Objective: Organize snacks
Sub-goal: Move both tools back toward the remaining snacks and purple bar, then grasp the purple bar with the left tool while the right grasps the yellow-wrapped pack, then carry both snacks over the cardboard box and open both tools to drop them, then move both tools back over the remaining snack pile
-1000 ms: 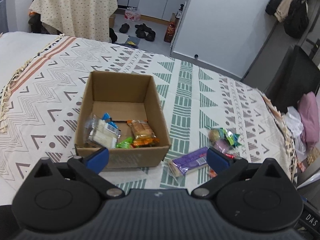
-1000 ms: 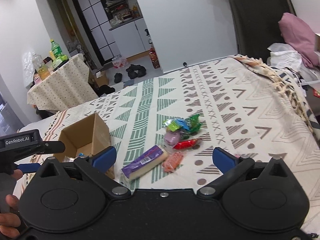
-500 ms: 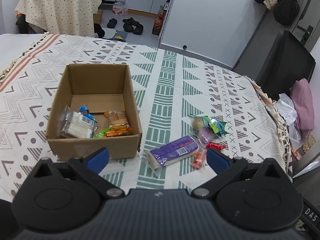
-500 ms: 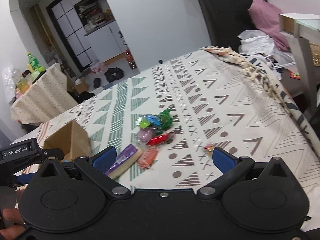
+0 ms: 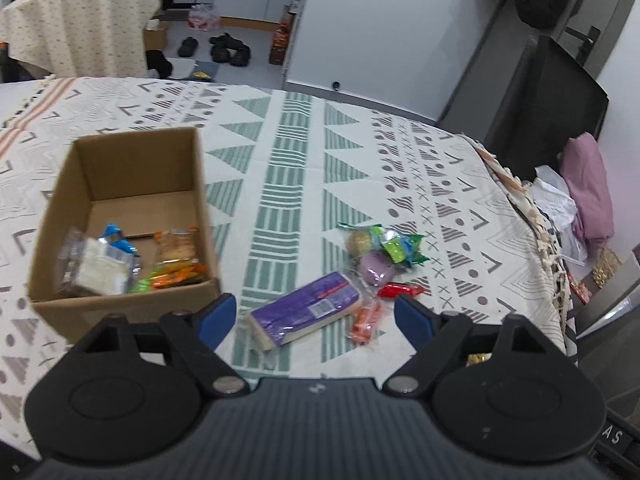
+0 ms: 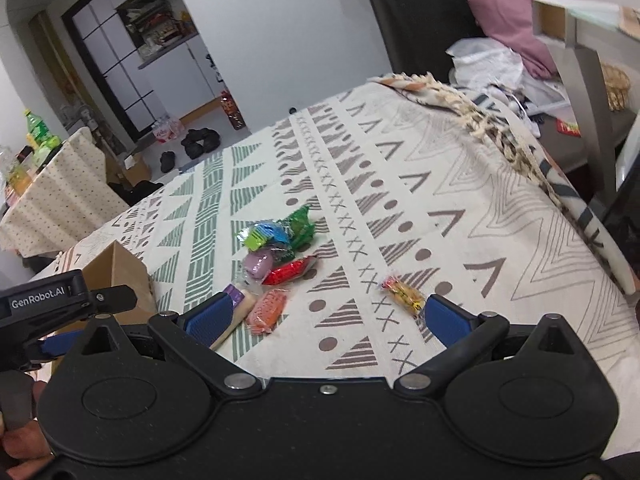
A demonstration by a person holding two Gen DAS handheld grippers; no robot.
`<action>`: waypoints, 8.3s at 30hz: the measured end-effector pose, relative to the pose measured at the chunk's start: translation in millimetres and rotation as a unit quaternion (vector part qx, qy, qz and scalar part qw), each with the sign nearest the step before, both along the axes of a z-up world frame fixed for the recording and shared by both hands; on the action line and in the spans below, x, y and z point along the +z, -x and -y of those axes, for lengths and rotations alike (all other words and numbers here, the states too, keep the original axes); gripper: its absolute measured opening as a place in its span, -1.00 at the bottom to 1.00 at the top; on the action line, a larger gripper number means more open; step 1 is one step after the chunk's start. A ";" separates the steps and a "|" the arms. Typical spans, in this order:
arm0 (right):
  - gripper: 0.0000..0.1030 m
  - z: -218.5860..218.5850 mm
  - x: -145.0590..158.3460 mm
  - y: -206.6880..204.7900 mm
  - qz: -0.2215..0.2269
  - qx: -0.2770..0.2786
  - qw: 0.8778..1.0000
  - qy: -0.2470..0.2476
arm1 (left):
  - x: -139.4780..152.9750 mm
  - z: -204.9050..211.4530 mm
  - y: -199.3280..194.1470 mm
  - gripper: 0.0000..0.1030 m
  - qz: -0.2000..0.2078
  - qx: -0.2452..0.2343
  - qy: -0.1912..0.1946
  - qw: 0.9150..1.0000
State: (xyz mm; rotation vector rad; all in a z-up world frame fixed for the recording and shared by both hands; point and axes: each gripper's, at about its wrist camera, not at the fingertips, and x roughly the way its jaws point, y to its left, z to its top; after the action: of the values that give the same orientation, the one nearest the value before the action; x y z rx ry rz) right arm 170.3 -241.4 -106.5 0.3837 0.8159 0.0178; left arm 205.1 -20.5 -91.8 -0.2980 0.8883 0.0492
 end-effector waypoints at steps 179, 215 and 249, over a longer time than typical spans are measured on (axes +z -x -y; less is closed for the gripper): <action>0.07 -192.0 10.0 -60.3 0.118 0.256 0.956 -0.085 | -0.7 -176.9 1.2 0.55 -0.021 0.167 -0.059 0.984; 1.00 -19.7 41.5 -8.7 0.150 0.123 0.981 -0.005 | 53.7 -41.8 41.8 1.00 0.065 0.057 -0.018 0.996; 0.62 38.4 -2.2 -42.2 0.050 0.020 0.995 -0.083 | -12.0 22.5 -13.1 0.57 0.001 0.003 0.021 1.000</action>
State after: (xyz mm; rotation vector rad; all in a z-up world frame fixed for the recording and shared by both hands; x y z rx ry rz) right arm 212.5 -279.8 -108.8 0.5200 0.7253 0.1422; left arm 218.2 -43.0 -103.8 -0.3396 0.8880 0.0359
